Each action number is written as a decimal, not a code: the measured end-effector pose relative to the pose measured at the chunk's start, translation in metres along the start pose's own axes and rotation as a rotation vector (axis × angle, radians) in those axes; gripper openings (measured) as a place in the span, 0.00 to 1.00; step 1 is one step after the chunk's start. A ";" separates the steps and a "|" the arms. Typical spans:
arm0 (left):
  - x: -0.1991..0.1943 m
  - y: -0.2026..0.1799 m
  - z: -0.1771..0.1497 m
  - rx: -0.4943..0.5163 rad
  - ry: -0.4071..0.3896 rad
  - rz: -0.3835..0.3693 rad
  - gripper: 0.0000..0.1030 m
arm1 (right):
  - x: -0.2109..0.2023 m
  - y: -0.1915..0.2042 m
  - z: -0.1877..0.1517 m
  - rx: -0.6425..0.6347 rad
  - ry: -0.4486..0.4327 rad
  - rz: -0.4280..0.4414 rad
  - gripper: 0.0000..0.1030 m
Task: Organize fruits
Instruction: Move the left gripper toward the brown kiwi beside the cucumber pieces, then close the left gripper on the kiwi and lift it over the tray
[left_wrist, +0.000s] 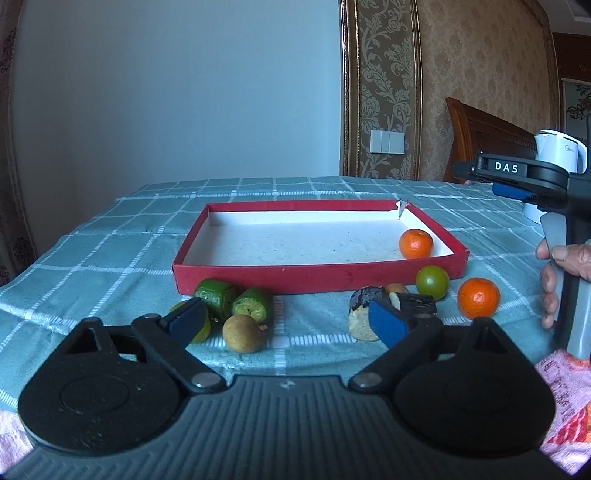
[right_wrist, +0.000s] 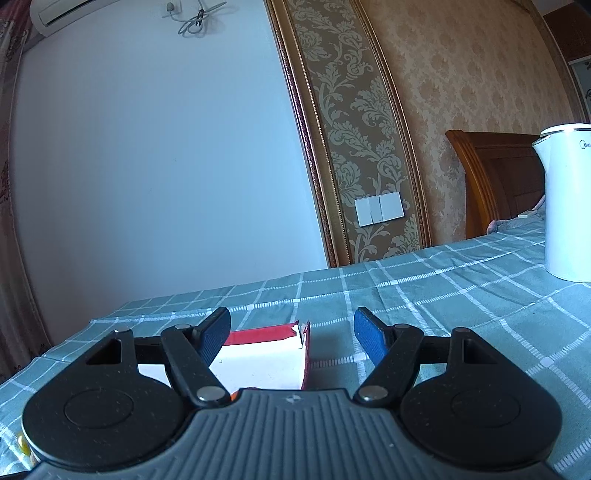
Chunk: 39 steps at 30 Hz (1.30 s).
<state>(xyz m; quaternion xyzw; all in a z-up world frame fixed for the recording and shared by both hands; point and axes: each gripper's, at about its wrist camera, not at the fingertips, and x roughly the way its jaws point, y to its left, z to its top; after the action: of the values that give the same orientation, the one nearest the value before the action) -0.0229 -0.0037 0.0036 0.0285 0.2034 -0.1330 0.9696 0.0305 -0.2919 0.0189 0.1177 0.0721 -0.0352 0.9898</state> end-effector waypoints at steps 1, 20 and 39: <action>0.003 0.001 0.000 -0.007 0.013 -0.007 0.80 | 0.000 0.000 0.000 0.000 0.000 0.000 0.71; 0.015 0.015 -0.005 -0.045 0.064 0.052 0.47 | 0.002 0.002 -0.002 0.000 0.011 0.005 0.71; 0.035 0.017 0.003 -0.079 0.191 0.099 0.26 | 0.004 0.001 -0.003 -0.011 0.001 -0.002 0.71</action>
<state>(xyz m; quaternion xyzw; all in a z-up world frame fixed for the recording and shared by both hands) 0.0136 0.0038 -0.0073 0.0129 0.2982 -0.0734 0.9516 0.0342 -0.2900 0.0155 0.1124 0.0727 -0.0360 0.9903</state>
